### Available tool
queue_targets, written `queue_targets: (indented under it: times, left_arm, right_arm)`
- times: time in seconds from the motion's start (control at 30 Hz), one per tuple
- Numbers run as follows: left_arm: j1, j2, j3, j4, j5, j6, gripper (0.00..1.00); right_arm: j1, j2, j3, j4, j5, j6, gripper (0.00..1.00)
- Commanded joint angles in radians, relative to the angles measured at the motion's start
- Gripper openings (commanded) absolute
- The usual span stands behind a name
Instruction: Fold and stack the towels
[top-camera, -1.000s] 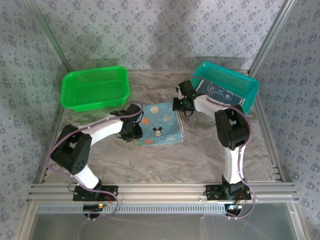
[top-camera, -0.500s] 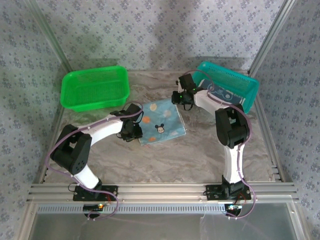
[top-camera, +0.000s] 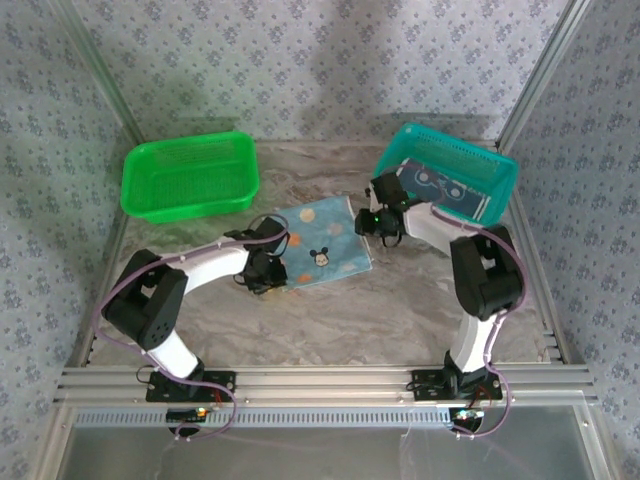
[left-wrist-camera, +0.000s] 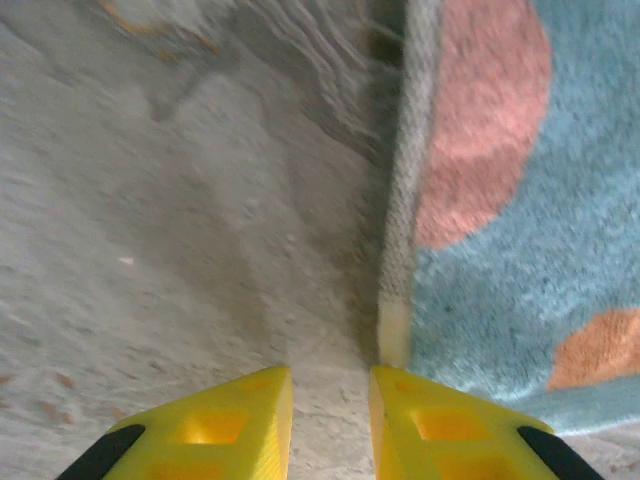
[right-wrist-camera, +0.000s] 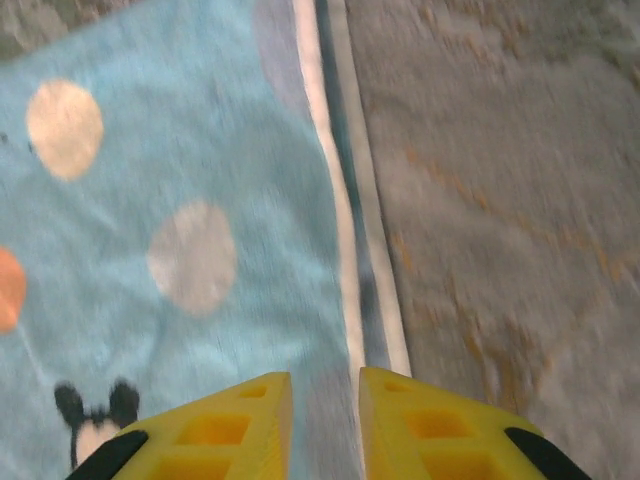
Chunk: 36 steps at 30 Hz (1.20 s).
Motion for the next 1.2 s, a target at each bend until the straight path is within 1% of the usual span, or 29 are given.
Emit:
queue_targets:
  times: [0.0, 0.2, 0.43, 0.6, 0.73, 1.0, 1.17]
  left_arm:
    - [-0.023, -0.022, -0.018, 0.043, 0.021, -0.036, 0.26]
    - [-0.028, 0.009, -0.025, 0.086, 0.028, -0.047, 0.25]
    - [-0.043, -0.023, -0.018, 0.058, 0.014, -0.054, 0.25]
    - [-0.053, -0.079, -0.027, 0.035, 0.001, -0.063, 0.25]
    - [-0.072, -0.086, -0.033, 0.051, 0.002, -0.066, 0.26]
    - [-0.086, -0.016, -0.024, 0.090, 0.009, -0.065, 0.27]
    - [-0.091, 0.015, -0.028, 0.095, 0.001, -0.070, 0.24]
  right_arm:
    - [0.017, -0.097, -0.110, 0.001, -0.014, 0.048, 0.26]
    - [0.035, -0.152, -0.238, 0.031, -0.016, 0.095, 0.26]
    - [0.046, -0.149, -0.278, 0.040, 0.016, 0.093, 0.27]
    - [0.047, -0.132, -0.291, 0.040, 0.033, 0.085, 0.31]
    - [0.049, -0.152, -0.292, 0.031, 0.053, 0.076, 0.33]
    - [0.066, -0.119, -0.316, 0.041, 0.053, 0.069, 0.33]
    - [0.089, -0.114, -0.330, 0.054, 0.061, 0.077, 0.28]
